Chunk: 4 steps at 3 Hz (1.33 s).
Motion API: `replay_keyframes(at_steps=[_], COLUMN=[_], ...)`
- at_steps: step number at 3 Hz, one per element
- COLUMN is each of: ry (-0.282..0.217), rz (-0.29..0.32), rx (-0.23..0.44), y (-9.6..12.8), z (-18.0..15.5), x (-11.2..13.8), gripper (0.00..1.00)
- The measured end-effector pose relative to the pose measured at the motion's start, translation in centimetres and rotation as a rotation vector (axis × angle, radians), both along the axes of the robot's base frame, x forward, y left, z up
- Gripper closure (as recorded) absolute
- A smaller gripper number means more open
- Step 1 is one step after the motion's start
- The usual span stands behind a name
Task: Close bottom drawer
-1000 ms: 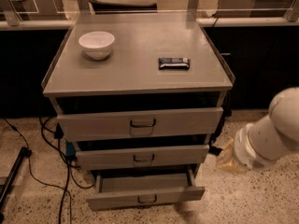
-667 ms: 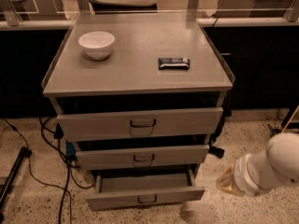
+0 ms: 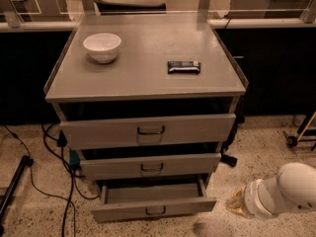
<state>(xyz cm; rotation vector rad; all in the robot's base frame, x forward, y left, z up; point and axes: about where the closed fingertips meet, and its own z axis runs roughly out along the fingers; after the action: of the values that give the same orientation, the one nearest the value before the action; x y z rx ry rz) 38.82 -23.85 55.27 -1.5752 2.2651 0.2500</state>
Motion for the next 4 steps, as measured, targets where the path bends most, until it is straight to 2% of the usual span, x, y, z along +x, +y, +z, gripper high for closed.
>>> replay_keyframes(at_steps=[1, 2, 3, 4], ry=[-0.032, -0.090, -0.118, -0.087], rz=[0.012, 0.020, 0.031, 0.035], rx=[-0.050, -0.065, -0.041, 0.007], y=[-0.9, -2.3, -2.8, -2.8], z=[-2.4, -6.5, -12.0, -18.1], x=[0.5, 2.0, 3.9, 5.0], gripper=[1.00, 1.00, 1.00, 1.00])
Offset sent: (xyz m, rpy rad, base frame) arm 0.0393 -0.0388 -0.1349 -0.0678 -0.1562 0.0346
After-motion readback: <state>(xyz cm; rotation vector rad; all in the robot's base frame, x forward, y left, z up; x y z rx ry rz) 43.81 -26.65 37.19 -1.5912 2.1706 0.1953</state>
